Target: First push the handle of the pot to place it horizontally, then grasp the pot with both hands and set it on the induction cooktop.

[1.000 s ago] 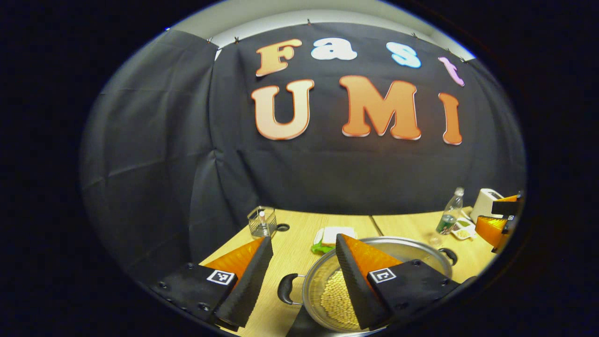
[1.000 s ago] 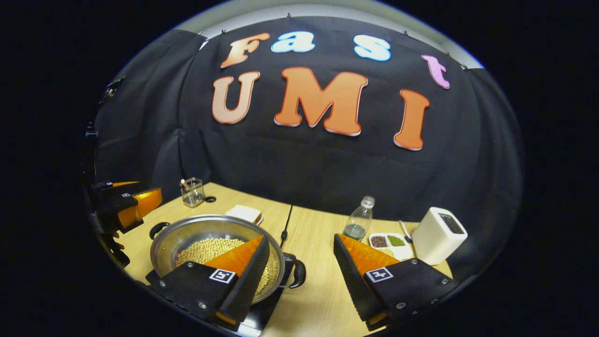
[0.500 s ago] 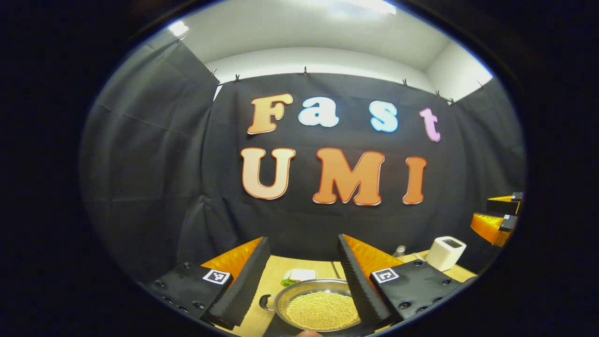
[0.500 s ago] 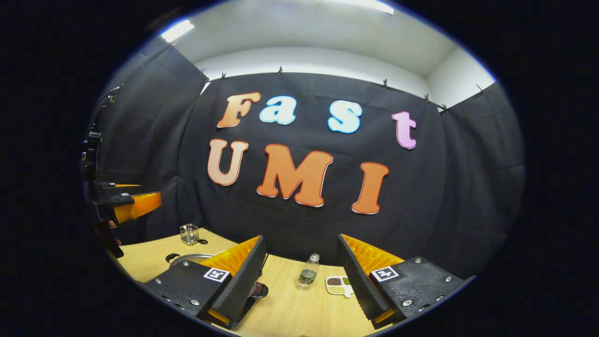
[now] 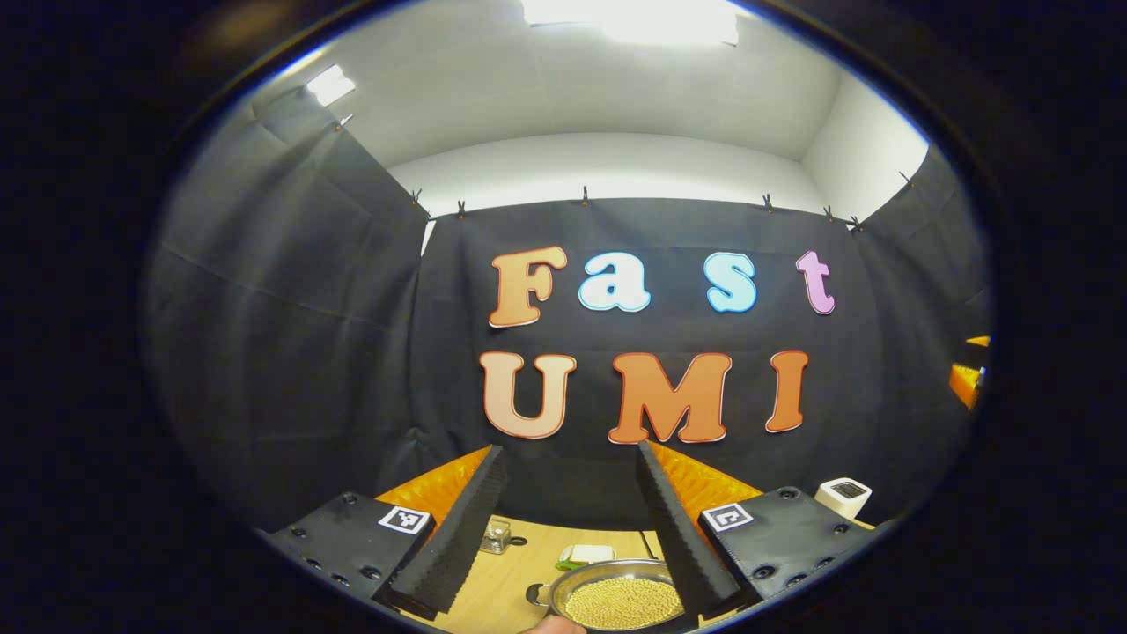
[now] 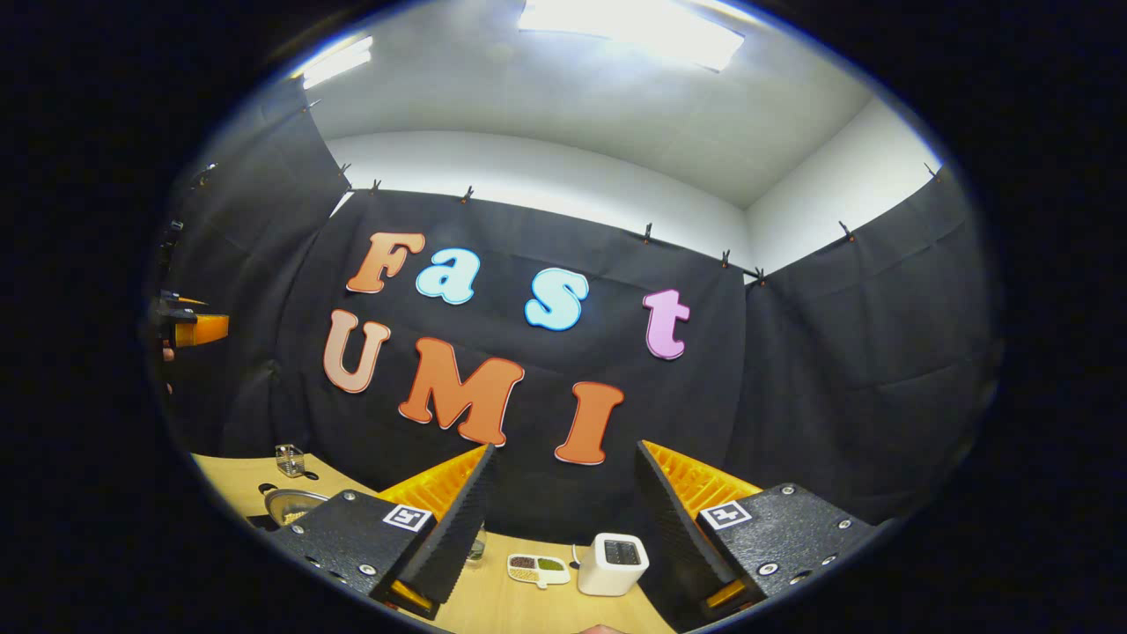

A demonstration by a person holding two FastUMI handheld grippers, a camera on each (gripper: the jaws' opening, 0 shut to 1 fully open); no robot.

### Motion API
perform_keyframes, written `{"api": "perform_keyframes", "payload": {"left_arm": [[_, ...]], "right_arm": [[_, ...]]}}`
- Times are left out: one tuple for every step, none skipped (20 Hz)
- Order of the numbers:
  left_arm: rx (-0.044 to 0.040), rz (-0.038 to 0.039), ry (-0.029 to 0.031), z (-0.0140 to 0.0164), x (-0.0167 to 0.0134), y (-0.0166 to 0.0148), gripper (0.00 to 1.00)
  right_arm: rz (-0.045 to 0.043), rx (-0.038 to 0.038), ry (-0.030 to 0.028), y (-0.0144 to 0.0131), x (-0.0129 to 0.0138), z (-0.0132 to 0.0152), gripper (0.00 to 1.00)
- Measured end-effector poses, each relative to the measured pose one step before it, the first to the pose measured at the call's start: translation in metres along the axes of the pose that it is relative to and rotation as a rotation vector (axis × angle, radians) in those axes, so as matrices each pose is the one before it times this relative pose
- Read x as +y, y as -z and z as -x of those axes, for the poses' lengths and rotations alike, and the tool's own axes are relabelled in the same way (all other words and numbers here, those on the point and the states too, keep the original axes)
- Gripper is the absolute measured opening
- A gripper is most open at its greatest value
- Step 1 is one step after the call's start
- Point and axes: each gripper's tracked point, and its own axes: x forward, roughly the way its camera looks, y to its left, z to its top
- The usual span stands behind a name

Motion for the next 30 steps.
{"api": "perform_keyframes", "payload": {"left_arm": [[-0.02454, -0.00068, 0.00569, 0.00496, -0.00283, -0.01149, 0.99], [-0.01805, 0.00451, 0.00322, 0.00407, -0.00258, -0.00990, 0.98], [-0.00996, 0.00113, 0.01311, 0.00109, -0.00609, -0.00911, 0.98], [-0.00713, 0.00544, 0.01541, 0.00238, -0.00781, -0.01079, 0.99], [0.00012, 0.01134, 0.01397, 0.00025, -0.00579, -0.00760, 0.99], [0.00544, 0.01791, 0.01466, -0.00049, -0.00433, -0.00474, 0.99], [0.00454, 0.01377, 0.01316, -0.00204, -0.00400, -0.00332, 0.99], [-0.00325, 0.00436, 0.00330, -0.00314, 0.00031, -0.00370, 0.99], [-0.02190, 0.00321, -0.01398, -0.00335, 0.00377, -0.00433, 0.99], [-0.02359, 0.00753, -0.00736, 0.00074, 0.00343, -0.00405, 0.94], [-0.01340, 0.00971, -0.00630, -0.00220, 0.00207, 0.00060, 0.99], [-0.00376, 0.00259, -0.00660, -0.00019, 0.00014, 0.00225, 0.98], [0.00151, -0.00254, -0.00002, -0.00186, -0.00007, 0.00303, 0.98], [0.00008, -0.00352, 0.00213, -0.00107, -0.00129, 0.00163, 0.99], [0.00409, -0.00524, 0.00025, -0.00126, 0.00003, 0.00391, 0.98], [0.00775, -0.00619, -0.00195, -0.00197, -0.00026, 0.00391, 0.98], [0.00750, -0.00316, 0.00267, -0.00256, -0.00045, 0.00464, 0.98], [0.00492, 0.00154, -0.00076, -0.00325, -0.00091, 0.00380, 0.98], [0.00573, 0.00061, -0.00318, -0.00376, 0.00113, 0.00395, 0.98], [0.00455, -0.00023, -0.00273, -0.00380, 0.00166, 0.00320, 0.98], [0.00286, -0.00221, -0.00710, -0.00292, 0.00377, 0.00348, 0.99], [0.00197, -0.00113, -0.00991, -0.00352, 0.00445, 0.00266, 0.96], [0.00285, -0.00040, -0.00139, -0.00414, 0.00283, 0.00322, 0.98], [0.00302, -0.00160, -0.00268, -0.00315, 0.00112, 0.00440, 0.96], [0.00228, -0.00216, 0.00047, -0.00276, 0.00244, 0.00357, 0.96], [0.00248, -0.00103, -0.00226, -0.00187, 0.00084, 0.00301, 0.96], [0.00193, -0.00192, -0.00008, -0.00141, 0.00158, 0.00231, 0.96], [0.00066, 0.00200, -0.00128, -0.00114, 0.00052, 0.00003, 0.96], [-0.00155, 0.00489, 0.00236, -0.00136, 0.00068, 0.00045, 0.97], [-0.00532, 0.00085, 0.00247, 0.00044, -0.00173, -0.00065, 0.96]], "right_arm": [[-0.00769, -0.02675, 0.02406, -0.01000, -0.01079, 0.00071, 0.95], [-0.01105, -0.01439, 0.00990, -0.00833, -0.00582, 0.00139, 0.95], [-0.00990, -0.00732, -0.00488, -0.00725, 0.00011, 0.00056, 0.95], [-0.01044, -0.00289, -0.00652, -0.00804, -0.00334, 0.00307, 0.95], [-0.00814, -0.00177, -0.00460, -0.00580, 0.00136, 0.00156, 0.95], [-0.01333, -0.01880, 0.00415, -0.00727, -0.00358, 0.00318, 0.95], [-0.00537, -0.01959, 0.00476, -0.00793, 0.00110, -0.00079, 0.97], [0.00485, -0.01767, -0.00346, -0.00675, 0.00102, 0.00037, 0.95], [0.00511, -0.02048, -0.00269, -0.00643, 0.00434, 0.00088, 0.95], [0.00598, -0.02264, -0.00275, -0.00810, 0.00219, 0.00237, 0.95], [0.00845, -0.02487, -0.00419, -0.00584, 0.00429, -0.00023, 0.95], [0.01952, -0.02827, -0.01204, -0.00529, 0.00292, -0.00057, 0.95], [0.03667, -0.02627, -0.02006, -0.00189, 0.00705, -0.00317, 0.92], [0.03593, -0.02264, -0.00144, -0.00086, 0.00268, -0.00222, 0.93], [0.03188, -0.01537, 0.00588, 0.00007, 0.00228, -0.00397, 0.92], [0.01994, -0.00299, 0.00230, 0.00054, 0.00006, -0.00242, 0.95], [0.00519, 0.00616, -0.01024, 0.00332, 0.00732, -0.00293, 0.97], [-0.00950, 0.01225, -0.01335, 0.00316, 0.00607, -0.00011, 0.93], [-0.01839, 0.01545, -0.01326, 0.00535, 0.00643, -0.00220, 0.93], [-0.01917, 0.01678, -0.01258, 0.00528, 0.00311, -0.00222, 0.95], [-0.01776, 0.01888, -0.00851, 0.00669, 0.00411, -0.00536, 0.95], [-0.01269, 0.01659, -0.00807, 0.00707, 0.00160, -0.00197, 0.95], [-0.00753, 0.01764, -0.00335, 0.00714, 0.00334, -0.00389, 0.95], [-0.00409, 0.01897, -0.00390, 0.00536, -0.00001, -0.00234, 0.95], [-0.00346, 0.01526, -0.00407, 0.00465, 0.00273, -0.00326, 0.95], [-0.00426, 0.01213, -0.00339, 0.00306, 0.00036, -0.00151, 0.95], [-0.00456, 0.00719, -0.00307, 0.00190, 0.00240, -0.00213, 0.95], [-0.00278, 0.00434, -0.00154, 0.00123, -0.00003, -0.00119, 0.95], [-0.00036, 0.00270, 0.00007, 0.00078, 0.00183, -0.00119, 0.95], [-0.00350, 0.00069, -0.00131, 0.00066, -0.00065, -0.00127, 0.95]]}}
